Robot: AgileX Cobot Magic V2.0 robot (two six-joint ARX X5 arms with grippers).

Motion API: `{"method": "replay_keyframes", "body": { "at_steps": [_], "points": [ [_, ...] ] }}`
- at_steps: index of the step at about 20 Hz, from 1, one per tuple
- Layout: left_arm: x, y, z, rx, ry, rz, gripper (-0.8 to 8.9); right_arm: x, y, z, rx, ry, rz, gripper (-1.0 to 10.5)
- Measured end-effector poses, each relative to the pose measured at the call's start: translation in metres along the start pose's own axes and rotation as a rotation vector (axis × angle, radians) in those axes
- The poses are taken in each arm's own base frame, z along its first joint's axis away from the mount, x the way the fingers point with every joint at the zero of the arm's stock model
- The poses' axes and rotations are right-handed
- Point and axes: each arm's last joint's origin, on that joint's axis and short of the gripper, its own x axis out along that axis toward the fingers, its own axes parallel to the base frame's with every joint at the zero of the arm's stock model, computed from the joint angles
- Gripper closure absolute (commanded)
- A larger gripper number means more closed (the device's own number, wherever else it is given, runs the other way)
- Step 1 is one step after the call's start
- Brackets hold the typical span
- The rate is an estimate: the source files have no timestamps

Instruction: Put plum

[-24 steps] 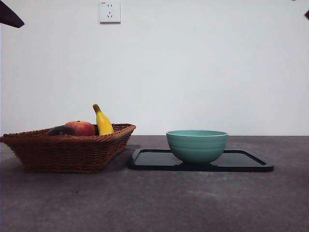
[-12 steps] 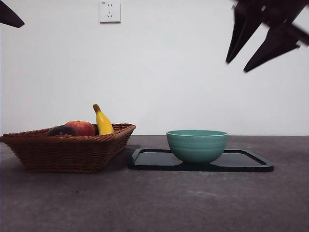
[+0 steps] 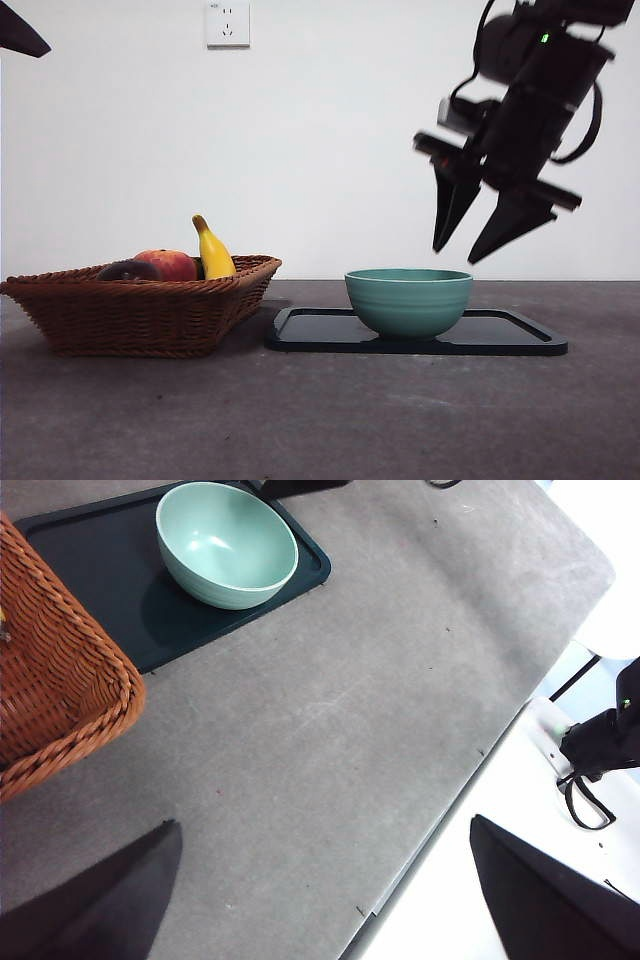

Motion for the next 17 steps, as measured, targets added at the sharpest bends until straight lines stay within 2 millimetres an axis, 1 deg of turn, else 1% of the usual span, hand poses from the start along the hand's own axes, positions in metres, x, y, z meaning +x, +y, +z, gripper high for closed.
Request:
{"method": "replay_keyframes", "body": {
  "at_steps": [2, 5, 6, 7, 9, 13, 14, 15, 16, 17],
  "points": [
    [0.0, 0.0, 0.0, 0.0, 0.0, 0.0, 3.51, 0.013, -0.004, -0.001, 0.006, 0.02, -0.018, 7.3],
    [0.0, 0.0, 0.0, 0.0, 0.0, 0.0, 3.51, 0.026, -0.009, -0.003, 0.012, 0.049, -0.037, 7.4],
    [0.0, 0.0, 0.0, 0.0, 0.0, 0.0, 3.51, 0.029, -0.01, -0.004, 0.014, 0.057, -0.039, 7.7],
    [0.0, 0.0, 0.0, 0.0, 0.0, 0.0, 3.51, 0.031, -0.011, -0.004, 0.016, 0.064, -0.04, 8.4],
    [0.0, 0.0, 0.0, 0.0, 0.0, 0.0, 3.51, 0.033, -0.011, -0.004, 0.016, 0.066, -0.041, 9.4],
    [0.0, 0.0, 0.0, 0.0, 0.0, 0.0, 3.51, 0.031, -0.011, -0.003, 0.005, 0.054, -0.039, 9.4],
    [0.0, 0.0, 0.0, 0.0, 0.0, 0.0, 3.51, 0.026, -0.009, -0.001, 0.001, 0.04, -0.04, 9.4],
    [0.0, 0.0, 0.0, 0.0, 0.0, 0.0, 3.51, 0.016, -0.005, 0.002, -0.007, 0.008, -0.042, 9.4],
    [0.0, 0.0, 0.0, 0.0, 0.0, 0.0, 3.51, -0.001, 0.0, 0.007, -0.021, -0.043, -0.034, 9.4],
    [0.0, 0.0, 0.0, 0.0, 0.0, 0.0, 3.51, -0.022, 0.007, 0.01, -0.036, -0.098, -0.023, 9.4]
  ]
}}
